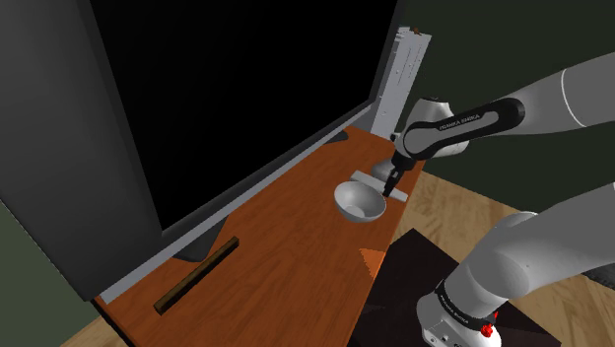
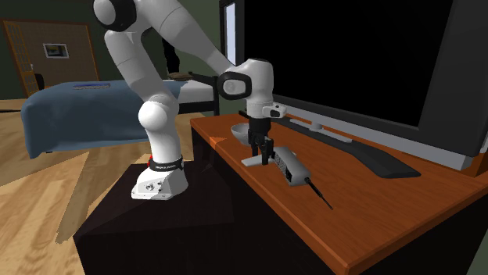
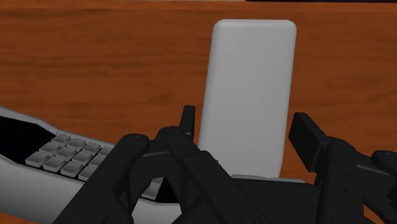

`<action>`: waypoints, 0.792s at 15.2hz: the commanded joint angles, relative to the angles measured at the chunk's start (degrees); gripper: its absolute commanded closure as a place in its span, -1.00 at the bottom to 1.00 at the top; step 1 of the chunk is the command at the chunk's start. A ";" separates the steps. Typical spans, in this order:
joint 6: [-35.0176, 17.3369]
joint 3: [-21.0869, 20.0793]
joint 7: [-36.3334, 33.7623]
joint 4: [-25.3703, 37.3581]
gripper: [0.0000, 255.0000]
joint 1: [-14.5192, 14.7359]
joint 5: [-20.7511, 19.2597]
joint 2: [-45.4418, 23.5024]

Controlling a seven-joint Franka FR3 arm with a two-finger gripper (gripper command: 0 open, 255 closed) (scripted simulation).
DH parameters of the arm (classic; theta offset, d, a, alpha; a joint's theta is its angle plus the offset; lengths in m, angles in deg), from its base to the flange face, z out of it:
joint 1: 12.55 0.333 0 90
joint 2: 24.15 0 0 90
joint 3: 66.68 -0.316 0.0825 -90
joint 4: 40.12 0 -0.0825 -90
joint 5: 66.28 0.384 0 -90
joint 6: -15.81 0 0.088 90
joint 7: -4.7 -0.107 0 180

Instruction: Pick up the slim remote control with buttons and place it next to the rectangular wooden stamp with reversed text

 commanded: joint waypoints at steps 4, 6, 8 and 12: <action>2.31 -0.49 -0.44 0.37 1.00 -0.07 -0.06 1.44; 4.33 -0.81 -0.61 1.11 1.00 -0.18 -0.13 2.74; 6.31 -1.13 -0.75 1.90 1.00 -0.27 -0.15 3.94; 10.17 -1.74 -0.97 3.64 1.00 -0.37 -0.10 6.08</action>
